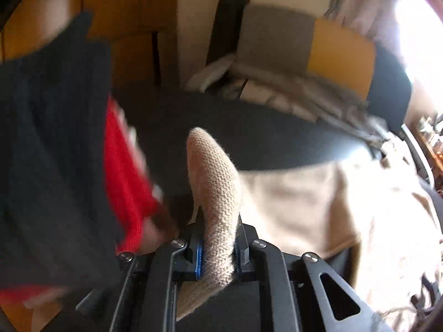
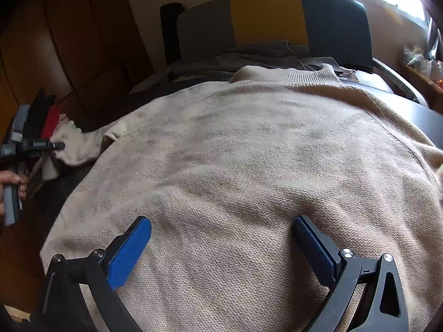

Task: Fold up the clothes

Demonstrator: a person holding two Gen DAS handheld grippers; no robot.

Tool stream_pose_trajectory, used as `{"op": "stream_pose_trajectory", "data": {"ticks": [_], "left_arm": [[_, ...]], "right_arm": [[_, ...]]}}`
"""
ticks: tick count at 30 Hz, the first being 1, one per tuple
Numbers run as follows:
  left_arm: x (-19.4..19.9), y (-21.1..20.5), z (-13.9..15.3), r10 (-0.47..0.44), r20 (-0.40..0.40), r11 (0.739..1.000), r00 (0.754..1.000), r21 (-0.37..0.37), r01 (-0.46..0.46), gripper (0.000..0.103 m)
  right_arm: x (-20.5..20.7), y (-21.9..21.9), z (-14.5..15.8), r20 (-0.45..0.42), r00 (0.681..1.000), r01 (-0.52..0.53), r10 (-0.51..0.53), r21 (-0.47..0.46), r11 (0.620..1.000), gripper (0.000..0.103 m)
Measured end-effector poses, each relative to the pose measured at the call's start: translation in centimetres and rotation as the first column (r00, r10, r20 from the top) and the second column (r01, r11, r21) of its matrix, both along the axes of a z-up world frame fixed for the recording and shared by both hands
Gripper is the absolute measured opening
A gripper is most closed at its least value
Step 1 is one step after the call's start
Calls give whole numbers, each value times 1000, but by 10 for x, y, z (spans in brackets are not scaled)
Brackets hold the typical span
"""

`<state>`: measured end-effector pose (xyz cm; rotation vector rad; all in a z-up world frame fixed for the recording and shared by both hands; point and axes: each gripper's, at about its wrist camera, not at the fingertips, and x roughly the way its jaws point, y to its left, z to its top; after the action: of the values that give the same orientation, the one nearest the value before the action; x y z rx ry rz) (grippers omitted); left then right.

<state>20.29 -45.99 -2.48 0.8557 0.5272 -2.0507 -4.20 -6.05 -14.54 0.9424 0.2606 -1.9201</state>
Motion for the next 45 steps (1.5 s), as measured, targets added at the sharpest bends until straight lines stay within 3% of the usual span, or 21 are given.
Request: {"op": "stream_pose_trajectory", "data": {"ticks": [4, 8, 12, 16, 19, 23, 25, 27, 29, 32, 35, 38, 41, 43, 45], "left_arm": [[-1, -9, 53, 9, -83, 996, 997, -87, -16, 13], [-4, -28, 86, 52, -52, 985, 997, -165, -60, 13], [-10, -53, 76, 124, 44, 976, 991, -187, -114, 13], [3, -71, 53, 255, 111, 959, 961, -157, -236, 20], [13, -73, 52, 325, 79, 941, 942, -122, -315, 23], [23, -50, 67, 374, 16, 917, 927, -158, -367, 26], [9, -25, 72, 301, -30, 935, 953, -184, -302, 27], [-28, 1, 62, 157, -13, 971, 988, -178, -157, 29], [-68, 25, 44, 20, 23, 987, 1000, -162, -16, 29], [-138, 56, 0, -161, 104, 981, 981, -95, 171, 29], [-195, 77, -38, -255, 157, 961, 954, -71, 269, 29], [-227, 79, -65, -274, 207, 956, 939, -52, 290, 29], [-222, 68, -84, -242, 251, 967, 937, -13, 253, 30], [-202, 65, -91, -223, 213, 972, 951, -21, 233, 42], [-186, 61, -94, -198, 200, 978, 959, -25, 207, 54]], "right_arm": [[-1, -2, 0, -6, 1000, 1, -1, 9, 1000, 103], [0, -3, 0, -13, 1000, 2, -1, 19, 1000, 103], [0, -3, 0, -16, 1000, 1, -1, 25, 1000, 103], [-2, -2, 0, -16, 1000, 0, 0, 26, 1000, 103], [-3, -1, 0, -17, 1000, 0, 0, 27, 1000, 103], [-6, -1, 1, -17, 1000, 0, 1, 28, 1000, 103], [-7, -1, 0, -20, 1000, 0, 1, 32, 999, 103], [-8, -2, 0, -22, 1000, 0, 1, 35, 999, 103], [-8, -3, 0, -21, 1000, 0, 1, 38, 999, 103], [-7, -5, 2, -16, 1000, -7, 8, 68, 998, 103], [-13, -6, 16, -35, 999, -8, 11, 76, 997, 103], [-35, -4, 35, -89, 995, 39, -34, 49, 998, 103], [-69, -8, 31, -127, 987, 109, -94, 119, 987, 103], [-90, -10, 12, -89, 986, 157, -143, 187, 970, 103], [-97, -10, -2, -44, 985, 172, -167, 197, 965, 103]]}}
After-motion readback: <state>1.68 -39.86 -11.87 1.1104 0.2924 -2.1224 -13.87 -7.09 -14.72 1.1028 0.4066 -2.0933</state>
